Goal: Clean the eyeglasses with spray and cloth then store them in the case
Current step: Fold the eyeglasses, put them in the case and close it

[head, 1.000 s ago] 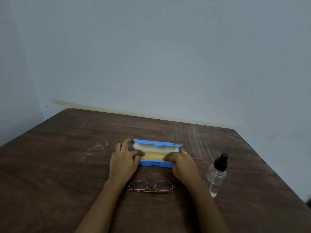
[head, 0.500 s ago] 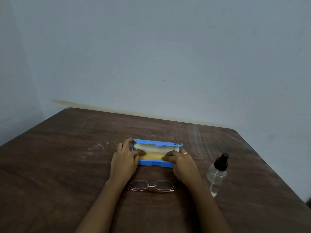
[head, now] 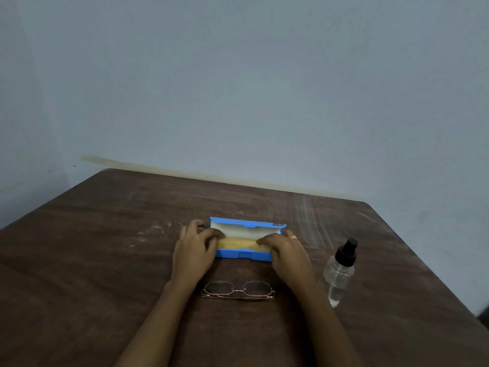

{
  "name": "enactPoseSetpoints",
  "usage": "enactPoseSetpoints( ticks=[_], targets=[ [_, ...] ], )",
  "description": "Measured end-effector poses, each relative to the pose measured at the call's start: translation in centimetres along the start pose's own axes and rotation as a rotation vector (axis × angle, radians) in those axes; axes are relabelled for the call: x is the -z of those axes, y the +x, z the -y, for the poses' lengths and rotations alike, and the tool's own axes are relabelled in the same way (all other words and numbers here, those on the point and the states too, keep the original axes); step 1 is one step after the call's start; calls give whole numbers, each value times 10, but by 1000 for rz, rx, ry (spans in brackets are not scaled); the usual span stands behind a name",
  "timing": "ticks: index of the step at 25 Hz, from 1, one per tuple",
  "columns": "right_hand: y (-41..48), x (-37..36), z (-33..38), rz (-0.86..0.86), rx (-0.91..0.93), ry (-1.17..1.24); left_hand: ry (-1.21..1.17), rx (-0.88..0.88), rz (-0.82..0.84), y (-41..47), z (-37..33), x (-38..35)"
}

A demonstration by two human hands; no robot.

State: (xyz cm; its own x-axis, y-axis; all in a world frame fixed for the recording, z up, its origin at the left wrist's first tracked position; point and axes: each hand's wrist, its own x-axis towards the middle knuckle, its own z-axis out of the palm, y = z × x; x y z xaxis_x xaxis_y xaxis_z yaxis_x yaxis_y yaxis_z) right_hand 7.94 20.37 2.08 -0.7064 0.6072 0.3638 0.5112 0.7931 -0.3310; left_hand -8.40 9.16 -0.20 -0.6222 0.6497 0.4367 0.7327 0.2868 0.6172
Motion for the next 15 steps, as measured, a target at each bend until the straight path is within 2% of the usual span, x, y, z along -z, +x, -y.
enactPoseSetpoints(
  ticks=[10,15],
  targets=[
    [-30,10,29,-404,68,116,-232,115,-211,-20,-4,17],
    [-57,4,33,-434,-53,222,-240,82,-208,-44,-7,28]
  ],
)
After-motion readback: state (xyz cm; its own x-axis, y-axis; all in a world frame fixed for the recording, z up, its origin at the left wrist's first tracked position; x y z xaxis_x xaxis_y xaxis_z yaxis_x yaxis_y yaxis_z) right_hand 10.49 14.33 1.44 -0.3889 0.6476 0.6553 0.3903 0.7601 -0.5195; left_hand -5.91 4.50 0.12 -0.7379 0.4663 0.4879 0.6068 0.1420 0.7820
